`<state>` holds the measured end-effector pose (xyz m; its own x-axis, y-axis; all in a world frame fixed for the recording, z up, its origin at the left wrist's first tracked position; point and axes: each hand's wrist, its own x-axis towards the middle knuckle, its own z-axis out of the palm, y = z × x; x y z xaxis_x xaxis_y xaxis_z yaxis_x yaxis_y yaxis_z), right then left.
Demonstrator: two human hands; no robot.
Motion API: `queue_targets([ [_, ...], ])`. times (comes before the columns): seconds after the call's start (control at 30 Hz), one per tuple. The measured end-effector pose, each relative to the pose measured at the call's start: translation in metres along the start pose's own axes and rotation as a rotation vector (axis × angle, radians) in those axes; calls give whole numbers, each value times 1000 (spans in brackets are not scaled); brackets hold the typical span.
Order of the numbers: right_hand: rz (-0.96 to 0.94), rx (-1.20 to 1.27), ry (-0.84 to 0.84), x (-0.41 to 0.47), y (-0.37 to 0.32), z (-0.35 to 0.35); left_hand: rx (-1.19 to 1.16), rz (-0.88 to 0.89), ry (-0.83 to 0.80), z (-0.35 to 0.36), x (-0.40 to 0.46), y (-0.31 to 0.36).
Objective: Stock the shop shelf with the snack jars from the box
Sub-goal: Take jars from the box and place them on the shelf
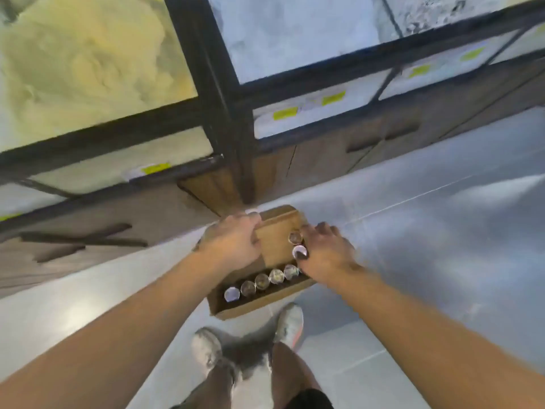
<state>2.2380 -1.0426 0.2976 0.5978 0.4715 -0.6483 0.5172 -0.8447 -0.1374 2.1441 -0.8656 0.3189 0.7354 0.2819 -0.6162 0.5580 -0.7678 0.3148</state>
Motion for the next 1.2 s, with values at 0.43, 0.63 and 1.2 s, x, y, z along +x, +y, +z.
queue_targets([
  [0.43,-60,6,-179,171,31,313,-141,-302,-114,331,137,-165],
  [0.63,-82,-1,-180,226,28,404,-199,-364,-175,450,175,-207],
  [1.2,-20,-322,-308,291,20,482,-412,-403,-117,519,196,-249],
])
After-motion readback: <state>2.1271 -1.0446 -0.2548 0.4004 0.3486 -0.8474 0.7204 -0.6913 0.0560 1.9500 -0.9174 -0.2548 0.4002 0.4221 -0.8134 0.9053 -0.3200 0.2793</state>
